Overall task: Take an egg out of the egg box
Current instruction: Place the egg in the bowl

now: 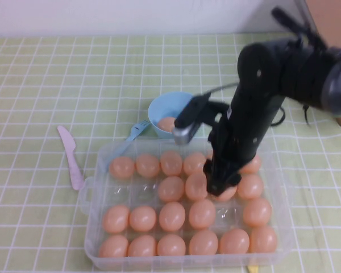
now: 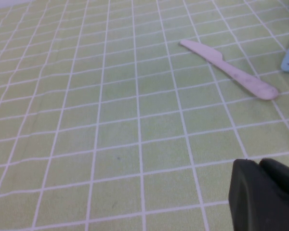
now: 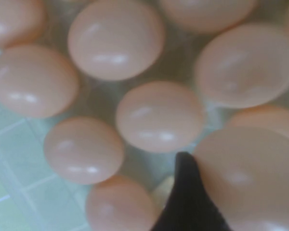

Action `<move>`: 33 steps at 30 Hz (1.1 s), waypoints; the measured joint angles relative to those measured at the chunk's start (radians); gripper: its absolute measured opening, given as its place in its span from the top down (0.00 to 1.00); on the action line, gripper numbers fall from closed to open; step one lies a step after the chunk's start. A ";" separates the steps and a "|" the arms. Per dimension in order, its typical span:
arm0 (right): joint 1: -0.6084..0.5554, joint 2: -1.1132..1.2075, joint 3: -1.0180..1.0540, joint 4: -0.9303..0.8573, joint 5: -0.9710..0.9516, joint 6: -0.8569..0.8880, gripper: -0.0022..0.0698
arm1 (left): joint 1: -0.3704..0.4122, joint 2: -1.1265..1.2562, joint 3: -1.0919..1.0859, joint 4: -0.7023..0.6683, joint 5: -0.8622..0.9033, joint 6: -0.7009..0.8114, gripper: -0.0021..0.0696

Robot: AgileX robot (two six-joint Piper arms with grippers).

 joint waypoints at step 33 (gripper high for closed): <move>-0.043 0.384 -0.522 -0.122 -0.460 0.187 0.40 | 0.000 0.000 0.000 0.000 0.000 0.000 0.98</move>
